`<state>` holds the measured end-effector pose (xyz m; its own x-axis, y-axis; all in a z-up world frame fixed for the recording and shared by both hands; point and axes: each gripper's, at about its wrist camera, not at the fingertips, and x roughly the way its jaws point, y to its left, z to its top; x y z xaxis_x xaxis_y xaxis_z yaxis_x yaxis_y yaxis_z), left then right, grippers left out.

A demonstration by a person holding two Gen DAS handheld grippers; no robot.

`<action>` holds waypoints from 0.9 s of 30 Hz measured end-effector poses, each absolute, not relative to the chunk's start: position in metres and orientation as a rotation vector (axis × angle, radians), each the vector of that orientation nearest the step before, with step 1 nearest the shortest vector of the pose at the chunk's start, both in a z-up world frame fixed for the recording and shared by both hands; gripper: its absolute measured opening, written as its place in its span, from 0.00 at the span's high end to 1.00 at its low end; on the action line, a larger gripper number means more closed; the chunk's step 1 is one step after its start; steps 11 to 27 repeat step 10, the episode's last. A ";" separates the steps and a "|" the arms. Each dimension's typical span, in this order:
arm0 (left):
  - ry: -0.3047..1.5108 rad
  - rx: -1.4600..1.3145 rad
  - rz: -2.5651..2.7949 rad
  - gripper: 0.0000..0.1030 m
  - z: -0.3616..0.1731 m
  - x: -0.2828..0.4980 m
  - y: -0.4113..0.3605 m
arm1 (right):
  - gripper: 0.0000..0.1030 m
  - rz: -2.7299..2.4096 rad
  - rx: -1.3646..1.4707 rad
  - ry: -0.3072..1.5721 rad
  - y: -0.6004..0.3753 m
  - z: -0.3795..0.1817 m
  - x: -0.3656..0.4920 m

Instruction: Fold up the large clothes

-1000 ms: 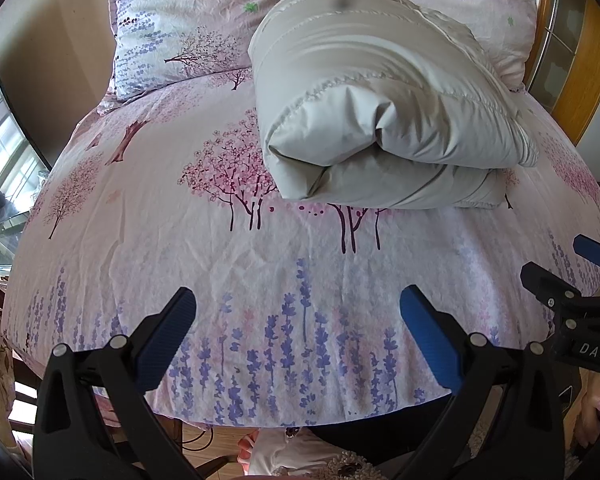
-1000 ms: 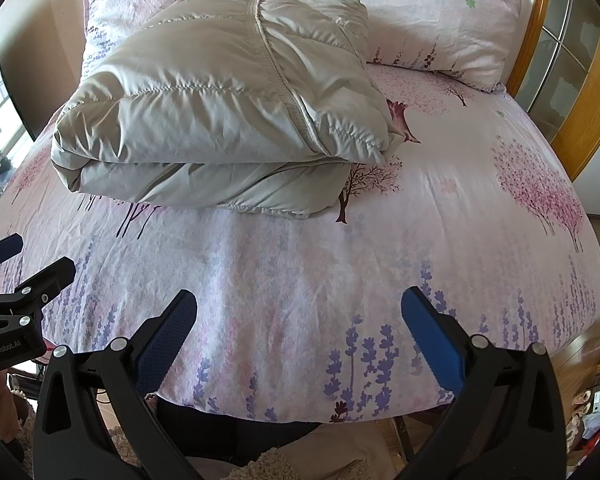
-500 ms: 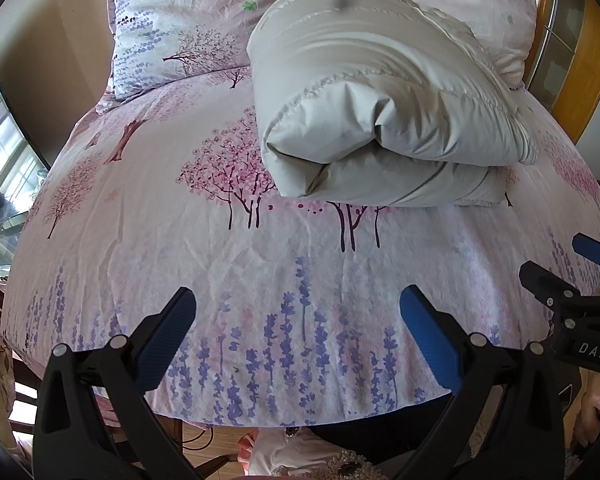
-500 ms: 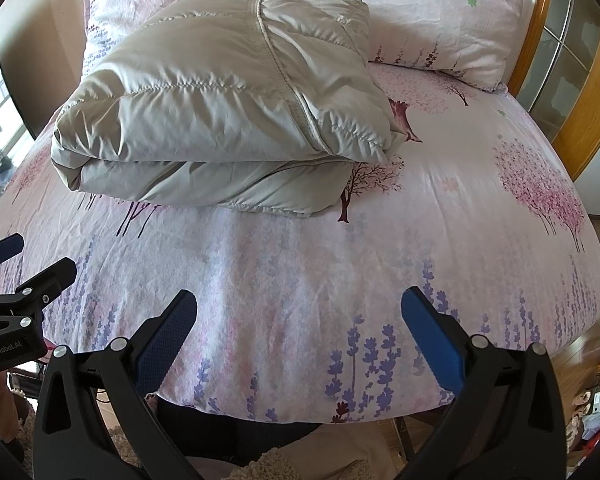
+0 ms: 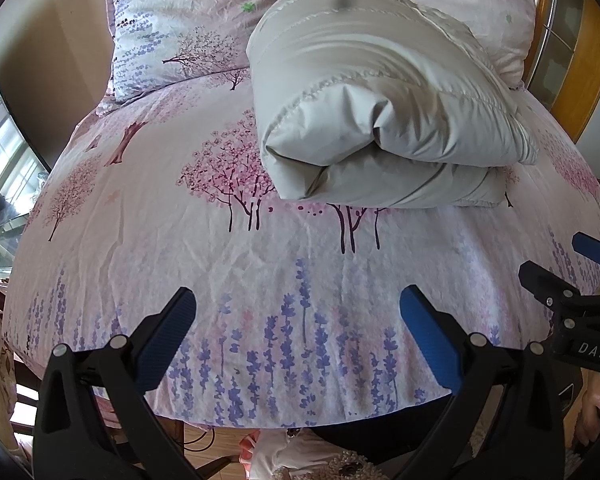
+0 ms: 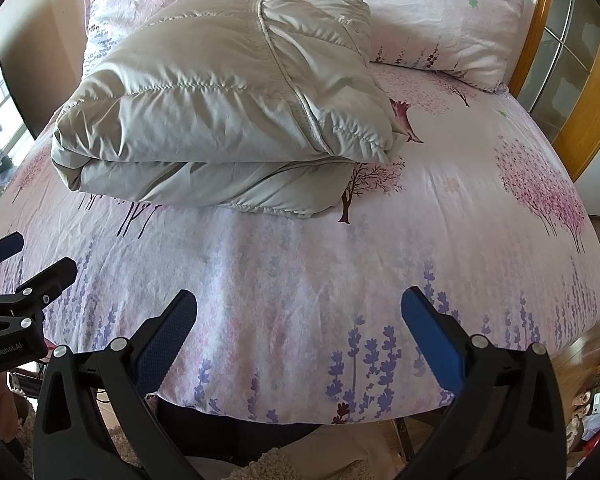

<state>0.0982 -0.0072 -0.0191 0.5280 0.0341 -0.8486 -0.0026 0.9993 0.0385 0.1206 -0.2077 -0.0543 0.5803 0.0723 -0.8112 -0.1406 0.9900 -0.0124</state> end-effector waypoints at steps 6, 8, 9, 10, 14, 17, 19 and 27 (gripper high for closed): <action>1.013 0.035 0.016 0.02 -0.018 0.099 -0.008 | 0.01 0.125 -0.078 0.946 -0.206 -0.054 0.121; 1.013 0.037 0.016 0.02 -0.018 0.099 -0.008 | 0.01 0.124 -0.081 0.944 -0.205 -0.054 0.121; 1.014 0.036 0.015 0.02 -0.018 0.099 -0.008 | 0.01 0.126 -0.081 0.945 -0.206 -0.054 0.122; 1.015 0.036 0.015 0.02 -0.018 0.099 -0.008 | 0.01 0.126 -0.080 0.945 -0.206 -0.054 0.122; 1.015 0.036 0.015 0.02 -0.018 0.099 -0.008 | 0.01 0.126 -0.080 0.945 -0.206 -0.054 0.122; 1.015 0.036 0.015 0.02 -0.018 0.099 -0.008 | 0.01 0.126 -0.080 0.945 -0.206 -0.054 0.122; 1.015 0.036 0.015 0.02 -0.018 0.099 -0.008 | 0.01 0.126 -0.080 0.945 -0.206 -0.054 0.122; 1.015 0.036 0.015 0.02 -0.018 0.099 -0.008 | 0.01 0.126 -0.080 0.945 -0.206 -0.054 0.122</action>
